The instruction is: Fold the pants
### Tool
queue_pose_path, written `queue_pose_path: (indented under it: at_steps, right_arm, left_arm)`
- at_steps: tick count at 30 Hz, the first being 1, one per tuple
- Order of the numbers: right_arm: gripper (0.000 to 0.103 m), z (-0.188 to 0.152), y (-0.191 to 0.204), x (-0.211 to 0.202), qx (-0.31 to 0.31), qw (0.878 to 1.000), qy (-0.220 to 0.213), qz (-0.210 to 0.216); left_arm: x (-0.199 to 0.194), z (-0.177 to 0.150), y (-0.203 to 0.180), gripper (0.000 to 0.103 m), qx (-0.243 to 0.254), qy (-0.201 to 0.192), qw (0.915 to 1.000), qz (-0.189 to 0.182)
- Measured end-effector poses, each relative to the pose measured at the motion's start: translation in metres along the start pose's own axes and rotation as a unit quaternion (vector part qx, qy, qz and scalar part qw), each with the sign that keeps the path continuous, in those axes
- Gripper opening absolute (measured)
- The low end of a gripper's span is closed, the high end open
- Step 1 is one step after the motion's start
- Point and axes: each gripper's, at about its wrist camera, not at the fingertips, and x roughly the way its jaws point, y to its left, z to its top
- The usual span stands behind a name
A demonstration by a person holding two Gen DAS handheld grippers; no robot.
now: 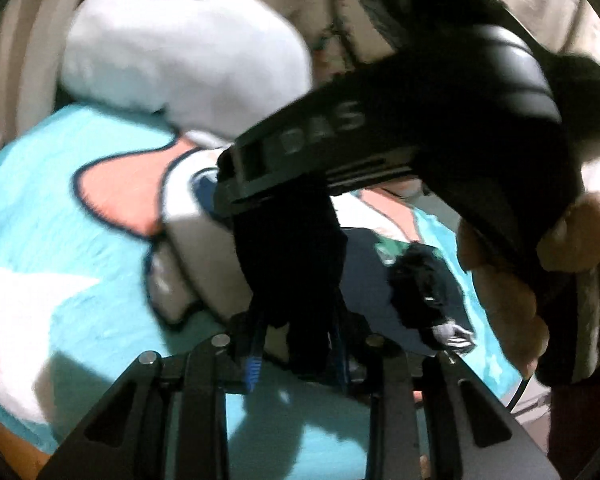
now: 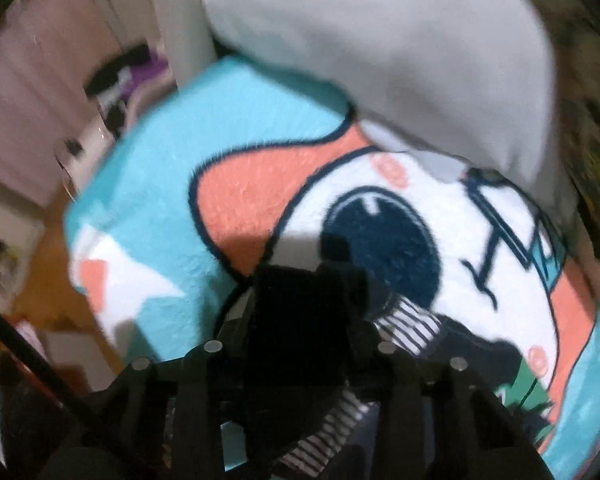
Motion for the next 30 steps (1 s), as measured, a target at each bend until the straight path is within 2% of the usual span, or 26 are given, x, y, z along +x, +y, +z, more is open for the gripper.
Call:
queue_pose_path:
  at_steps: [3,6,12,17,24,27,30]
  right_arm:
    - [0.038,-0.023,-0.031,-0.032,0.045,0.997,-0.051,0.024]
    - [0.038,-0.030,-0.055,-0.052,0.085,0.992,-0.086,0.038]
    - [0.038,-0.073,-0.112,-0.075,0.159,0.975,-0.140,0.067]
    - [0.038,-0.094,-0.149,-0.077,0.207,0.963,-0.149,0.087]
    - [0.038,-0.116,-0.168,-0.087,0.235,0.947,-0.177,0.132]
    - [0.038,-0.129,-0.175,-0.096,0.238,0.944,-0.189,0.130]
    - [0.038,-0.144,-0.189,-0.093,0.261,0.941,-0.188,0.101]
  left_arm:
    - [0.003,-0.002,-0.026,0.028,0.025,0.003,0.9996,-0.011]
    - [0.006,-0.006,-0.050,0.030,0.050,0.009,0.9984,-0.025]
    - [-0.003,-0.011,-0.073,0.032,0.060,0.034,0.9940,-0.084]
    - [-0.004,-0.005,-0.075,0.039,0.066,0.033,0.9945,-0.075]
    - [0.005,0.009,-0.058,0.041,0.024,0.040,0.9967,-0.066]
    - [0.008,0.011,-0.059,0.045,0.031,0.039,0.9968,-0.063]
    - [0.014,0.009,-0.061,0.046,0.035,0.045,0.9965,-0.061]
